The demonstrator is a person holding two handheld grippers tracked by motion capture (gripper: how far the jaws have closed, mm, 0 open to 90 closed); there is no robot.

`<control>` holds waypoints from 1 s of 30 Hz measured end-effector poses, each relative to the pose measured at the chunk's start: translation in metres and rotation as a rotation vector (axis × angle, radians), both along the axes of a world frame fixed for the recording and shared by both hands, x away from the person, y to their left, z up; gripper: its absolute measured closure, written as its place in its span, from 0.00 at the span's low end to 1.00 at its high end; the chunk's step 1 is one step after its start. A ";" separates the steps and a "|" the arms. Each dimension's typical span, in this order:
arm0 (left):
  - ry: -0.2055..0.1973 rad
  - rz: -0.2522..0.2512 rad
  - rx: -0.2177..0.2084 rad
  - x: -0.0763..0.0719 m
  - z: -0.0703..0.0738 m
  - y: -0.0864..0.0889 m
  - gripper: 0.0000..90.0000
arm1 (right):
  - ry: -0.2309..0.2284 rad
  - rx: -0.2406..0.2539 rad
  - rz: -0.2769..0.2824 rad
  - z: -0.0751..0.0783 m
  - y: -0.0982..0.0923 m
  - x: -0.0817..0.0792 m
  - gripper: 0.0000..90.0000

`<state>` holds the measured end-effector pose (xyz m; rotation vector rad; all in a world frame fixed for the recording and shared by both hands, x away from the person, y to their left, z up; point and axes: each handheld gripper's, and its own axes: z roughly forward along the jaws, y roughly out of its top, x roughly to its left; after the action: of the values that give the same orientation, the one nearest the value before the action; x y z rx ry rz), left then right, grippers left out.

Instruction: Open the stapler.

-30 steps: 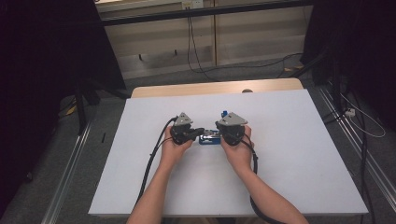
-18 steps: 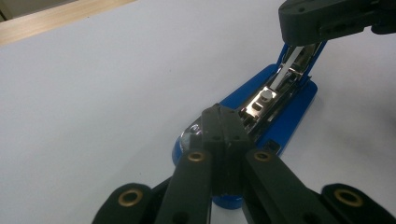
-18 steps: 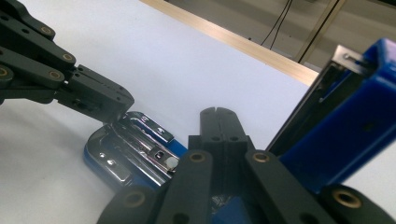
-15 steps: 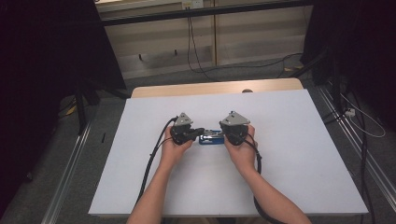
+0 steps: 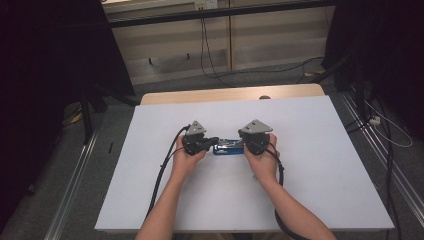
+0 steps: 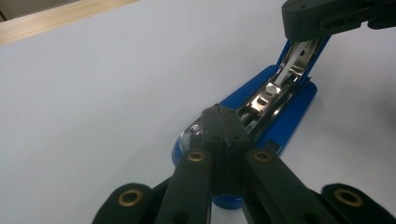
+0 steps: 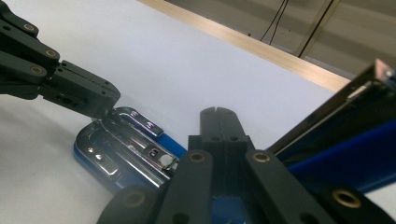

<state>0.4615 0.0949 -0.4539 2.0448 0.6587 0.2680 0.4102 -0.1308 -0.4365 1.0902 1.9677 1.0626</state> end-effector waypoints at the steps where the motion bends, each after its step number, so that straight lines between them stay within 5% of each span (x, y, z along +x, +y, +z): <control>1: 0.000 0.000 0.000 0.000 0.000 0.000 1.00 | 0.000 0.000 0.000 0.000 0.000 0.000 1.00; 17: 0.003 0.000 -0.011 0.000 -0.001 0.001 1.00 | 0.008 0.002 -0.005 0.000 -0.003 0.000 1.00; 22: 0.000 -0.003 -0.011 0.000 -0.001 0.001 1.00 | 0.039 0.074 -0.012 -0.004 -0.016 -0.001 1.00; 24: 0.006 -0.001 -0.017 0.000 -0.001 0.001 1.00 | 0.032 0.034 0.000 -0.004 -0.014 -0.002 1.00; 30: 0.004 0.005 -0.022 -0.001 -0.002 0.001 1.00 | 0.044 0.026 0.004 -0.008 -0.016 0.000 1.00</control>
<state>0.4607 0.0961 -0.4558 2.0234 0.6669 0.2581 0.4103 -0.1473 -0.4441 1.1337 1.9962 1.0777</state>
